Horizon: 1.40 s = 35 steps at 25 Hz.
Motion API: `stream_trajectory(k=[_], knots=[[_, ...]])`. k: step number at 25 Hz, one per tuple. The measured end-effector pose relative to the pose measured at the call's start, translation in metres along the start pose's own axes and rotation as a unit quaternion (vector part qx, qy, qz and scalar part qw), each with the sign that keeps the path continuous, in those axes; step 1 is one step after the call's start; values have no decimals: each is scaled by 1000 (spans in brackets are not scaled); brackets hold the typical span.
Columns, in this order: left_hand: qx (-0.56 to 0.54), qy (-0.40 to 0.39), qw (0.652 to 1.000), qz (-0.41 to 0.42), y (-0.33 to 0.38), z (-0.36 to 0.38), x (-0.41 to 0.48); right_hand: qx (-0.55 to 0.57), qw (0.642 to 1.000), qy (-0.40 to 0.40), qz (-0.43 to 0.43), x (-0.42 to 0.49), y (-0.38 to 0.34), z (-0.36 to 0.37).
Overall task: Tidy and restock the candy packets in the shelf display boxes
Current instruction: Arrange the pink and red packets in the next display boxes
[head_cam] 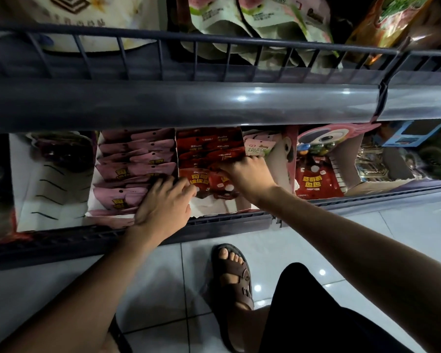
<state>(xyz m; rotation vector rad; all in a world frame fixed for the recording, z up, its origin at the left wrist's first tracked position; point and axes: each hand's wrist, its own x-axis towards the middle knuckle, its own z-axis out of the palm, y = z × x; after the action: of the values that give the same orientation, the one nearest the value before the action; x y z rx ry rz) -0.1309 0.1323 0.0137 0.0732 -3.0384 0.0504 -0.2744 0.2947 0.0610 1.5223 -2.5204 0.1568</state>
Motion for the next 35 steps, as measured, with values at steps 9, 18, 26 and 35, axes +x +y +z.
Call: stream_trajectory(k=[9, 18, 26, 35], knots=[[-10, 6, 1000, -24, 2, 8, 3, -44, 995, -83, 40, 3, 5, 32], [-2, -2, 1000, -24, 2, 5, 2, 2, 994, -70, 82, 1, 3, 36], [10, -1, 1000, -15, 2, 2, 0, 50, 989, -10, 136, 0, 1, 38], [5, -8, 1000, -15, 3, -2, 1, 31, 994, -1, 105, -1, 8, 29]])
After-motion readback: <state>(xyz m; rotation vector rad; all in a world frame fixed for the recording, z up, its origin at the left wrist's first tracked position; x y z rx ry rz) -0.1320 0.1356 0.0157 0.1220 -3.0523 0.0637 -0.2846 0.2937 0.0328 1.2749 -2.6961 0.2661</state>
